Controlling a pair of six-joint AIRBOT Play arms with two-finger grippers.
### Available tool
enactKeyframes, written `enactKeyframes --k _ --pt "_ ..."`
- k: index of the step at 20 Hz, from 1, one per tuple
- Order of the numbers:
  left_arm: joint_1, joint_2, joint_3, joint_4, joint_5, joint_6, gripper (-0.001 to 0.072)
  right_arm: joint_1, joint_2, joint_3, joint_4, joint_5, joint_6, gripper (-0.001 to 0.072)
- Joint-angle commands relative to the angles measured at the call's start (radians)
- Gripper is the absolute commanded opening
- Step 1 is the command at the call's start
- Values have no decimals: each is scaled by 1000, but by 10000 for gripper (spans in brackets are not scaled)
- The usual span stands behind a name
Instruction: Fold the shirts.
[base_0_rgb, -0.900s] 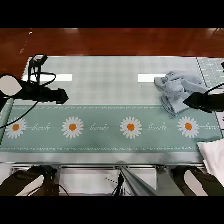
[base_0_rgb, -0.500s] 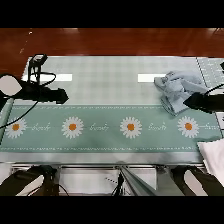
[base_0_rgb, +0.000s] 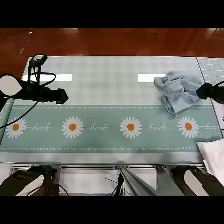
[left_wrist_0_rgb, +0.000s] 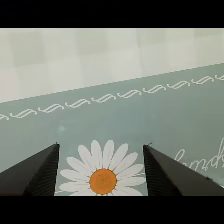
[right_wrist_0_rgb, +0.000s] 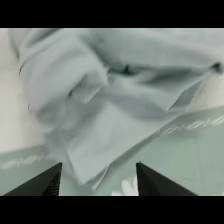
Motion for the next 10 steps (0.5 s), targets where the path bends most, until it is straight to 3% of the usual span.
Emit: enactKeyframes --k 1,10 --pt "0 0 0 0 0 0 625 -5 -87 69 -34 -92 81 605" --pt "0 -1 0 0 10 0 624 -98 -517 392 -14 -21 261 605"
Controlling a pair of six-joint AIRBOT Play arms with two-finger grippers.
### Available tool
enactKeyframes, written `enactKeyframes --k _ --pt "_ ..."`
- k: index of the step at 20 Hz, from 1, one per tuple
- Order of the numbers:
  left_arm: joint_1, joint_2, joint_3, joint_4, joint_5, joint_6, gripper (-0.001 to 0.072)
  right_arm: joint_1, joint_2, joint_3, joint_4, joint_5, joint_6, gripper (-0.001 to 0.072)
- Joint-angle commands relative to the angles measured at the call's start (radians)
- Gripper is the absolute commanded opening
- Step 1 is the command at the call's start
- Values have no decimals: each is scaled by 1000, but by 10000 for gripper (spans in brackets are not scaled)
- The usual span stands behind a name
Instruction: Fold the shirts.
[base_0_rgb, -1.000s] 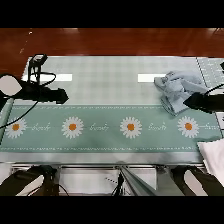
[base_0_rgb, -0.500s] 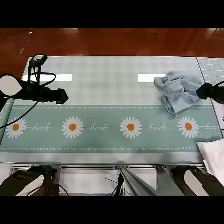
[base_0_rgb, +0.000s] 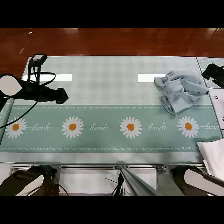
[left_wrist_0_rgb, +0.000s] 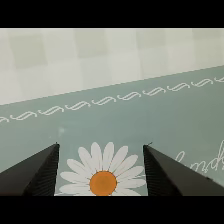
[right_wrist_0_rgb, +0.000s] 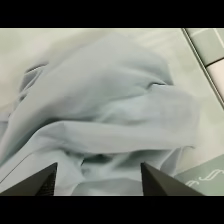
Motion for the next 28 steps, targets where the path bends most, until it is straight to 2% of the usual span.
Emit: enactKeyframes --k 1,8,13,17,19,22,23,28 --pt "0 -1 0 0 2 0 624 -33 -158 84 27 42 65 605" --pt "0 -1 0 0 2 0 624 -34 -318 84 155 2 66 611" --pt "0 -1 0 0 2 0 624 -34 -356 84 192 -116 140 612" --pt "0 -1 0 0 2 0 624 -24 -434 84 314 -90 101 585" --pt "0 -1 0 0 2 0 624 -8 -467 84 372 -66 47 447" --pt "0 -1 0 0 2 0 625 -2 -468 85 393 -55 3 76" --pt "0 -1 0 0 2 0 625 -7 -463 95 391 -36 -10 18" --pt "0 0 0 0 2 0 625 -8 -353 212 396 42 -248 16"
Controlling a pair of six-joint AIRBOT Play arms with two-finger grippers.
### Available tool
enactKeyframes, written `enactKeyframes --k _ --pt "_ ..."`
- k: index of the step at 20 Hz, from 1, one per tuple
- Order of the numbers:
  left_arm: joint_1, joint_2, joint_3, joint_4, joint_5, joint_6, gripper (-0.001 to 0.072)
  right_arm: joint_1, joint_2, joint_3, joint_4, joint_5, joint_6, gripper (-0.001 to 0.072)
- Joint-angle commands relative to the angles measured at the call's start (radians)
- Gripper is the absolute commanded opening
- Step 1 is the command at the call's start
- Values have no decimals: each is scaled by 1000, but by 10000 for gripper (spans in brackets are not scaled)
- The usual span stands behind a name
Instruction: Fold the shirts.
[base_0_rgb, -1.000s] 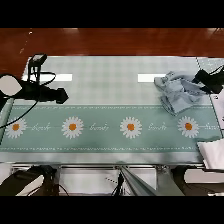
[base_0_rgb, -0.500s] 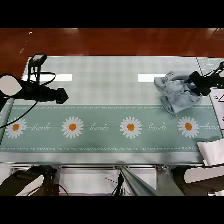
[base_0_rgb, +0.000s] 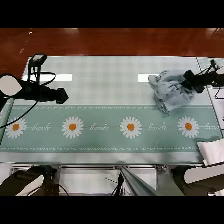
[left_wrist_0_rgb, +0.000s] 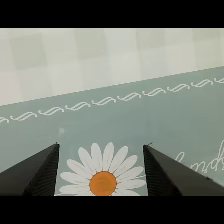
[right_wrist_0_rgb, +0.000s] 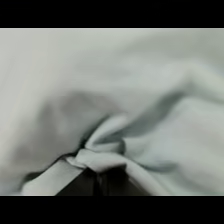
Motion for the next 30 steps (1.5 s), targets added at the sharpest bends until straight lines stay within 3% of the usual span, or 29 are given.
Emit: enactKeyframes --k 1,5,10,17,20,23,26,30 --pt "0 0 3 -7 -1 0 624 0 97 84 35 58 -176 16" --pt "0 0 80 -26 -35 1 624 0 297 157 178 84 -268 15" --pt "1 3 406 -26 -137 20 625 29 562 181 420 89 -325 15" --pt "0 29 867 -26 -345 20 624 193 769 181 448 111 -321 15" --pt "0 58 872 -26 -403 19 624 310 737 181 380 180 -315 15" --pt "0 52 869 -26 -500 19 624 549 665 180 116 188 -238 15" --pt "0 52 836 -26 -509 19 623 810 526 180 -143 185 -159 16" --pt "0 52 719 -26 -509 19 623 980 283 180 -207 111 -109 16"
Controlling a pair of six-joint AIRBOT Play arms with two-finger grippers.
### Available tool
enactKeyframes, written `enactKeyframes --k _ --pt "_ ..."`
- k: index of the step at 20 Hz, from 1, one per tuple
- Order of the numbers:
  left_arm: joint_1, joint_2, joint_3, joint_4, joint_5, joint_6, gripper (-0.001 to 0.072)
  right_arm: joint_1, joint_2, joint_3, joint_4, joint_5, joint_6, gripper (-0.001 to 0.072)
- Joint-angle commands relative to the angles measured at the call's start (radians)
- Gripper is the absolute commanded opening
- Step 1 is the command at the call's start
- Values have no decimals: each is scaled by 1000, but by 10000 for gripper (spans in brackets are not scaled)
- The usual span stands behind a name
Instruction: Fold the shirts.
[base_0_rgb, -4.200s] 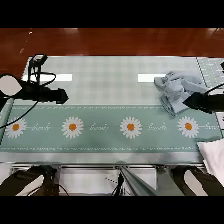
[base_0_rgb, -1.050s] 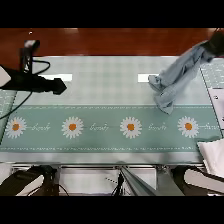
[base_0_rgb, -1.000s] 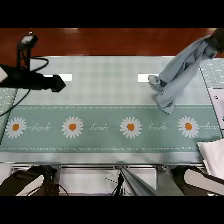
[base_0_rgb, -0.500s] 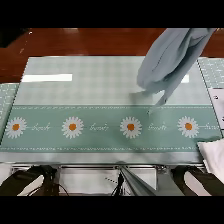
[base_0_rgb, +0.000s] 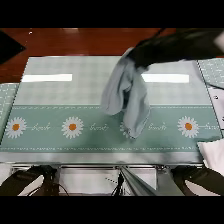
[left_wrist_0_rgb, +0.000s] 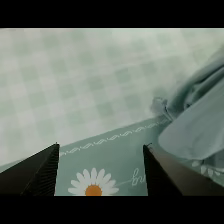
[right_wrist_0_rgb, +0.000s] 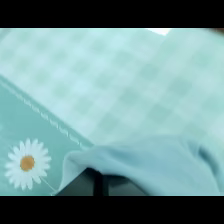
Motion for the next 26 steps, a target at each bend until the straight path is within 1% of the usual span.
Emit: enactKeyframes --k 1,4,5,6,7,9,10,12,13,14,15,17,19,21,23,25,26 --pt "0 0 -113 0 -11 0 623 156 -205 0 -114 -63 68 16" --pt "0 0 -277 -21 17 -1 623 168 -343 0 -114 -58 102 18" --pt "0 0 -334 -46 39 0 624 166 -369 0 -114 -55 105 80" --pt "0 0 -398 -80 75 0 624 159 -380 0 -110 -53 98 363" --pt "0 0 -460 -112 115 1 624 150 -376 2 -106 -40 80 586" --pt "0 -1 -575 -153 193 32 624 116 -324 8 -129 44 40 597" --pt "0 -1 -629 -164 220 45 624 88 -279 8 -174 111 33 597" --pt "0 -1 -745 -195 253 83 623 20 -182 8 -333 236 19 597" --pt "0 -1 -809 -214 264 95 623 -25 -141 6 -421 275 19 597" --pt "0 -1 -875 -243 280 116 623 -89 -103 1 -481 305 20 597" --pt "1 -1 -935 -274 303 138 623 -163 -74 -11 -490 322 22 596" --pt "1 -2 -1047 -341 387 175 624 -334 -26 -61 -418 336 23 596" --pt "0 -16 -1111 -388 489 199 623 -506 6 -129 -274 336 13 597" --pt "0 -64 -1120 -444 552 264 624 -636 22 -190 -116 340 -19 596" --pt "0 -132 -1112 -515 607 309 624 -718 24 -232 8 344 -47 596" --pt "-1 -216 -1090 -585 636 357 624 -752 24 -261 69 341 -71 597" --pt "-1 -262 -1072 -623 636 384 625 -756 24 -269 75 340 -75 597"
